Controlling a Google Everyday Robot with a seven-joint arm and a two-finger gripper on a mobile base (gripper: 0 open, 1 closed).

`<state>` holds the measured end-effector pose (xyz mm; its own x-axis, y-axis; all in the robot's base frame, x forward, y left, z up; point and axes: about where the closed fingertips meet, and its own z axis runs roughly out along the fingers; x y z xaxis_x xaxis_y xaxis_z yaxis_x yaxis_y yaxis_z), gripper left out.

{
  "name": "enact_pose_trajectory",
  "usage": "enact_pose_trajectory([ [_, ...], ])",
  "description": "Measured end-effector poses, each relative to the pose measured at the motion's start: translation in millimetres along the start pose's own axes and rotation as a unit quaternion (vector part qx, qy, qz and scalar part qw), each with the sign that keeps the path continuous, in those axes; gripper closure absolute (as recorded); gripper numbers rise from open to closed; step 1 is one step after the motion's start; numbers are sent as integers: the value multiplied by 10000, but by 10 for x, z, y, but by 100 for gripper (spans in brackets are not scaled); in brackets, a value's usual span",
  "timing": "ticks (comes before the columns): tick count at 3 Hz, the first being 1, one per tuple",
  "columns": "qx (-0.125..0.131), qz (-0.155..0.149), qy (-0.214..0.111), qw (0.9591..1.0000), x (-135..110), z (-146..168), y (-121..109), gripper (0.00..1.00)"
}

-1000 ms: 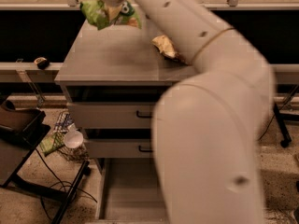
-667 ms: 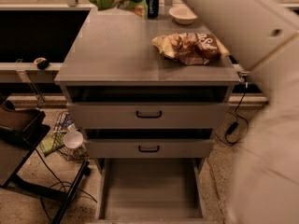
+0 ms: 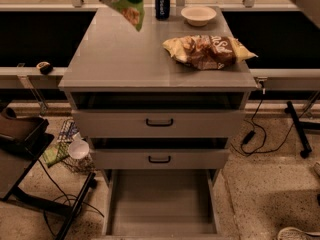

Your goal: Place green rice chip bag into bottom drawer

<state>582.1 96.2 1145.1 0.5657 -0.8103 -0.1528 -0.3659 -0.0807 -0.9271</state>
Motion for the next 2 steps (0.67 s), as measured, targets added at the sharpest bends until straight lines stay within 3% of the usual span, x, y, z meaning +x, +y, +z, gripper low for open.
enact_pose_trajectory([
  [1,-138,54,-312,9994,-277,-109,586,100],
  [2,-493,698,-593,9946,-162,108,1520,100],
])
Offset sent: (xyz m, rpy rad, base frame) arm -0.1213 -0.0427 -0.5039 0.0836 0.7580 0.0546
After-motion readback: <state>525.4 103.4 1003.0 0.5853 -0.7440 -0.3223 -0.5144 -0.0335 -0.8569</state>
